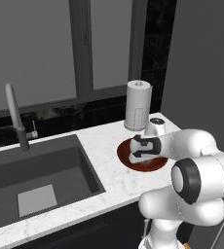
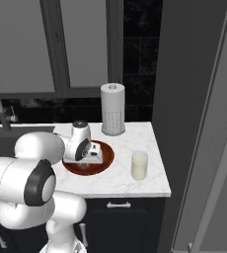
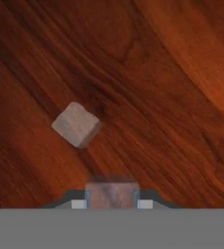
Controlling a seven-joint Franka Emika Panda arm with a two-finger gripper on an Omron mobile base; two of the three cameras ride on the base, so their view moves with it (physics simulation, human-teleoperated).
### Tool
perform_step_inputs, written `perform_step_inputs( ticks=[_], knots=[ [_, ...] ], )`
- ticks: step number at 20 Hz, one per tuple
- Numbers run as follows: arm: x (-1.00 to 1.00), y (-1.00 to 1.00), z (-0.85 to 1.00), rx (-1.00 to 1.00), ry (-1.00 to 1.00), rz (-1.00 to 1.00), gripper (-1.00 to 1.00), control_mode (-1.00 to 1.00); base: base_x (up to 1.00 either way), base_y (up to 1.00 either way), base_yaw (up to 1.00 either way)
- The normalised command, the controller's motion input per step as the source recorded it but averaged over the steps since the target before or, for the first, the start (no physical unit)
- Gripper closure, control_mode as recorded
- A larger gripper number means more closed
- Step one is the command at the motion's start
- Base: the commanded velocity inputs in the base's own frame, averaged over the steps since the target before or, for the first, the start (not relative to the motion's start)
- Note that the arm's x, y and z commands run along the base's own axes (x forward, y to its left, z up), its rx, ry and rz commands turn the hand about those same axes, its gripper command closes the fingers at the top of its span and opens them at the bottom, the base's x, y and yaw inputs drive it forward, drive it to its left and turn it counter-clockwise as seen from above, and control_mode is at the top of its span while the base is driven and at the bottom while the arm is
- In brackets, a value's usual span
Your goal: Grab a lemon wedge from the fridge and one ice cube from the ice bowl, and put them in the glass of lemonade.
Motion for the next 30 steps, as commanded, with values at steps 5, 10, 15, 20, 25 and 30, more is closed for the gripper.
perform_step_inputs(
  ticks=[5,10,15,20,25,30],
  knots=[
    [0.00,0.00,0.66,-0.04,0.00,0.00,1.00,-1.00,0.00,0.00,0.00],
    [0.00,-0.06,0.60,-0.03,0.00,0.00,1.00,-1.00,0.00,0.00,0.00],
    [-0.02,-0.26,0.07,0.08,-0.03,0.00,1.00,-1.00,0.00,0.00,0.00],
    [-0.04,-0.28,0.01,0.09,-0.09,0.00,1.00,-1.00,0.00,0.00,0.00],
    [-0.02,-0.20,0.00,0.04,-0.06,0.00,1.00,-1.00,0.00,0.00,0.00],
    [0.02,-0.05,0.56,-0.14,0.01,-0.09,1.00,-1.00,0.00,0.00,0.00]
  ],
)
